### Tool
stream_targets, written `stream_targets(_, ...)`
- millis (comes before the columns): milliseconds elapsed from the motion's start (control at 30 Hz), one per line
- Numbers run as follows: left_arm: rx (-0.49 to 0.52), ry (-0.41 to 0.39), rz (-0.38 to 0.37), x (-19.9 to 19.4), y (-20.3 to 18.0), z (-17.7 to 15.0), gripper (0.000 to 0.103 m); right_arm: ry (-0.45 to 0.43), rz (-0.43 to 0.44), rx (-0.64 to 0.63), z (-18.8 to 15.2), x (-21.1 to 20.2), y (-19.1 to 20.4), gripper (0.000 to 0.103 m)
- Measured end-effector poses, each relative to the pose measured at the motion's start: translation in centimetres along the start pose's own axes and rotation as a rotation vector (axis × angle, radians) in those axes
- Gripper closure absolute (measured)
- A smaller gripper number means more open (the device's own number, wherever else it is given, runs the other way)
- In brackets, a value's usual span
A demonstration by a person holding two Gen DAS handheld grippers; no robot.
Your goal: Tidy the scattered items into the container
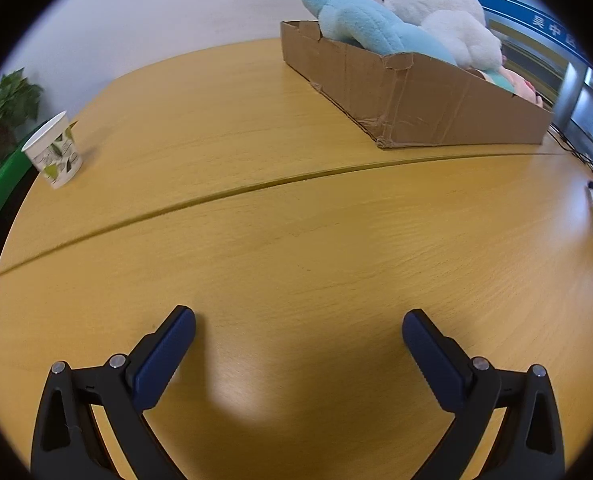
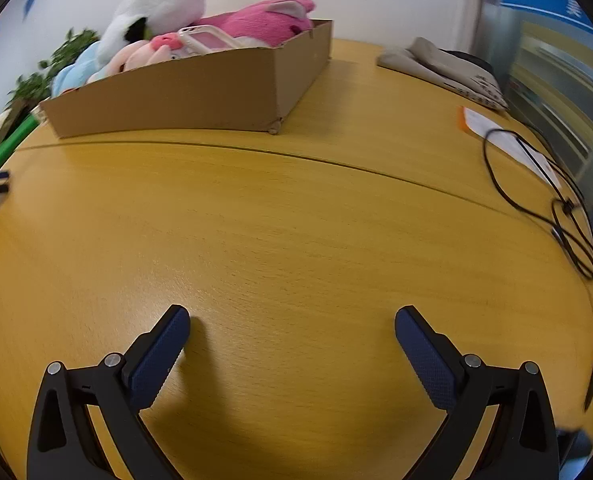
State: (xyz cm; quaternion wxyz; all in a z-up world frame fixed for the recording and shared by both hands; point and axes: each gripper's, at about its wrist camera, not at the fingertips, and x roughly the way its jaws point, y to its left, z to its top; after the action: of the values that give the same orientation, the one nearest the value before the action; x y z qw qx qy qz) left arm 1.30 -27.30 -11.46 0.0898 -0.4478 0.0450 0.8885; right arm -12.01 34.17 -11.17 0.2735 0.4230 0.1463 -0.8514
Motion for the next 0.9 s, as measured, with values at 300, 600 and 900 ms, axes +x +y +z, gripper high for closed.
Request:
stream_targets(300, 0.077, 0.014, -0.062, -0.4, 2.0, 1.6, 0.0, 0.008, 0.062, -0.087, 1.2, 0.5, -3.4, 0.0)
stream_targets(600, 0.085, 0.013, -0.064, 0.6, 2.2, 2.5, 0.0, 0.009, 0.075, -0.096, 1.1, 0.5, -3.8, 0.0)
stream_targets(900, 0.086, 0.011, -0.063, 1.2, 2.6, 3.4, 0.0, 0.008, 0.104, -0.139, 1.8, 1.2, -4.7, 0.0)
